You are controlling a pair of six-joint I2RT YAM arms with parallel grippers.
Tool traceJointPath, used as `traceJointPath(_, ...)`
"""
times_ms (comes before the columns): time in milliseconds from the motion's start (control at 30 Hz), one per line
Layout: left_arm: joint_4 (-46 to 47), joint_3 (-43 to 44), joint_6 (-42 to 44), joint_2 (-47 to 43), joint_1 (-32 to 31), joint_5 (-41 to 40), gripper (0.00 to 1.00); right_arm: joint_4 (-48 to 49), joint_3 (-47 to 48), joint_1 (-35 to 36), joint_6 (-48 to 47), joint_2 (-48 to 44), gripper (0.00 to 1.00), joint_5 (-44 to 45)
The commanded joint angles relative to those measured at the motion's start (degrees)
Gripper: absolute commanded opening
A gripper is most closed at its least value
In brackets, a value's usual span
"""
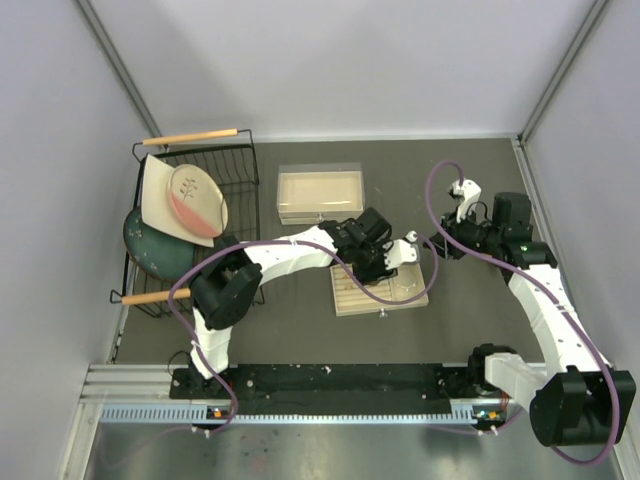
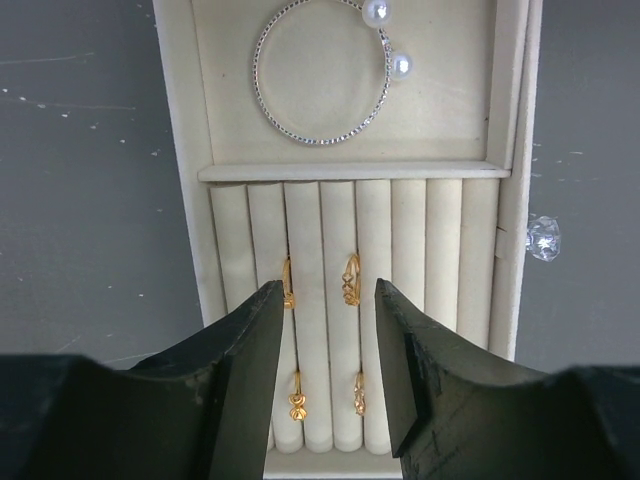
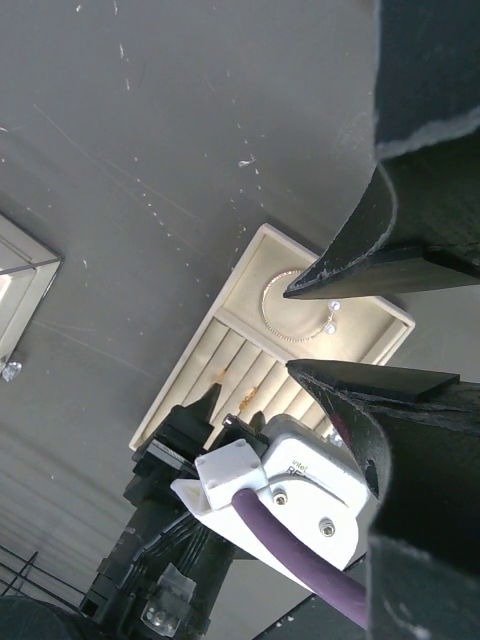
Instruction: Organize the mixed jewelry
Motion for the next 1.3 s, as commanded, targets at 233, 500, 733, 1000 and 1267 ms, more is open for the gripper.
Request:
traceJointPath(233, 0.11, 1.76, 0.27, 1.76, -0.19, 1.17, 0.46, 2.06, -0.05, -0.97, -1.32, -0.19, 0.31, -0.79)
traceJointPath(500, 0.02, 1.76, 0.10, 2.29, -0.19, 1.17, 0.44, 2.15, -0.05, -0.88, -1.32, -0.19, 0.31, -0.79)
traceJointPath(733, 0.02, 1.76, 0.18, 2.12, -0.27, 1.35, 0.33, 2.06, -0.13, -0.88, -1.41, -0.10, 0.31, -0.79)
traceJointPath(1000, 0.02, 1.50, 0.10, 2.03, -0.27, 1.43, 0.16, 2.06, -0.05, -0.97, -1.41, -0.10, 0.31, -0.79)
traceJointPath(1267, -0.07, 0.27, -0.17, 1.50, -0.71, 1.26, 0.05, 2.06, 0.04, -1.06, -1.58, -0.01, 0.31, -0.62)
